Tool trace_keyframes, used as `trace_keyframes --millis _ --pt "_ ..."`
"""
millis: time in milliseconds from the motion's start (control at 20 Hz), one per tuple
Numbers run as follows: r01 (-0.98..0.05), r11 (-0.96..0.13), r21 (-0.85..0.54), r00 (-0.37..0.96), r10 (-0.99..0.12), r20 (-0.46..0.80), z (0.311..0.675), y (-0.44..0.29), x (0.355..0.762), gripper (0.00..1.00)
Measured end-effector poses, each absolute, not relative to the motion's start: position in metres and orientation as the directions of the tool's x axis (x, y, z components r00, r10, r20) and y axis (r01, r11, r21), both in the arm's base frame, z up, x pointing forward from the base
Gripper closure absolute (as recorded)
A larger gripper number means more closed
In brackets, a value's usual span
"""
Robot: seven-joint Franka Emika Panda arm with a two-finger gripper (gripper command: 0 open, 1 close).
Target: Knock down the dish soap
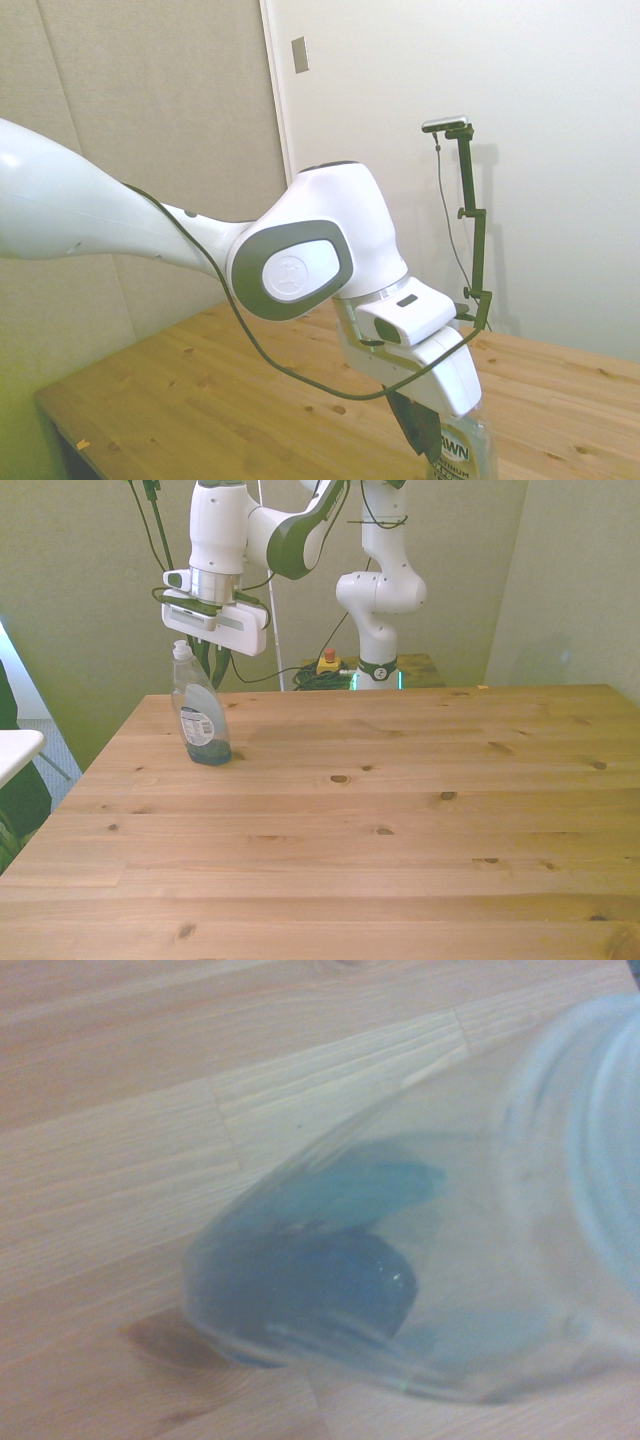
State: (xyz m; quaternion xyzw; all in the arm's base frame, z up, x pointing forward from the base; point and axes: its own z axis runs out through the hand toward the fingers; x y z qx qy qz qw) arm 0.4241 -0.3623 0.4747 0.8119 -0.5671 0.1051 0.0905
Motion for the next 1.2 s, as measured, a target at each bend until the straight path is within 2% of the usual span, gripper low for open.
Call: trace_keyframes --millis 300,750,1200 --pt "-0.959 -0.282 -0.016 0.263 -0.914 0.309 0.493 -0.370 0.453 1.00" --pt "-0.971 -0.189 -0.144 0.140 -0.944 0.299 0.478 -0.386 0.519 1.00" --pt "-0.974 -0.081 -0.211 0.007 -0.944 0.329 0.482 -0.425 0.548 1.00"
